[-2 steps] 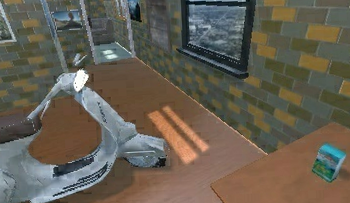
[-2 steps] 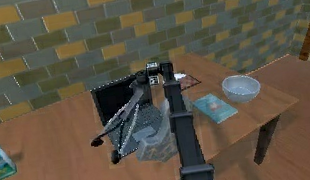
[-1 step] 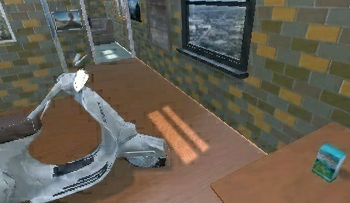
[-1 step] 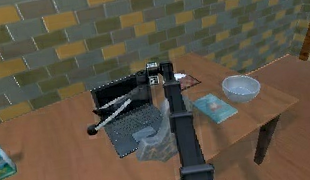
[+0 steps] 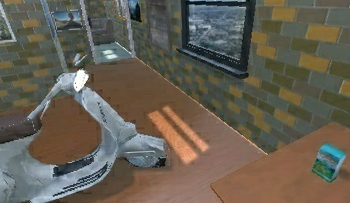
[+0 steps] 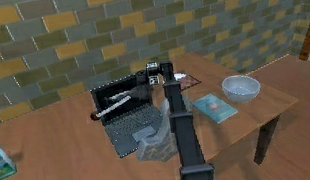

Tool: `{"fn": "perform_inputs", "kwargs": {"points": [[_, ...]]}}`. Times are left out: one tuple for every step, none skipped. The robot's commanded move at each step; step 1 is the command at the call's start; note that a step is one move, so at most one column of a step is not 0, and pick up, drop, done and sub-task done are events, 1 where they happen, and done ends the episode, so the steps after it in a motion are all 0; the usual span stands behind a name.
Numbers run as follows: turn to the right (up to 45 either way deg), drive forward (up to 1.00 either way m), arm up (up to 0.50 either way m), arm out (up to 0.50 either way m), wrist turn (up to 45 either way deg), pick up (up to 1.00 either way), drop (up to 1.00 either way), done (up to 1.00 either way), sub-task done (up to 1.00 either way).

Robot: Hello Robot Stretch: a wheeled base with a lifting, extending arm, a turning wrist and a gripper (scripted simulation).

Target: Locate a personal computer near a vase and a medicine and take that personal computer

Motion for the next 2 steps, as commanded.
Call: {"fn": "perform_inputs", "kwargs": {"points": [[0.0, 0.0, -0.3, 0.0, 0.0, 0.0, 0.0, 0.0, 0.0], [0.0, 0.0, 0.0, 0.0, 0.0, 1.0, 0.0, 0.0, 0.0]]}}
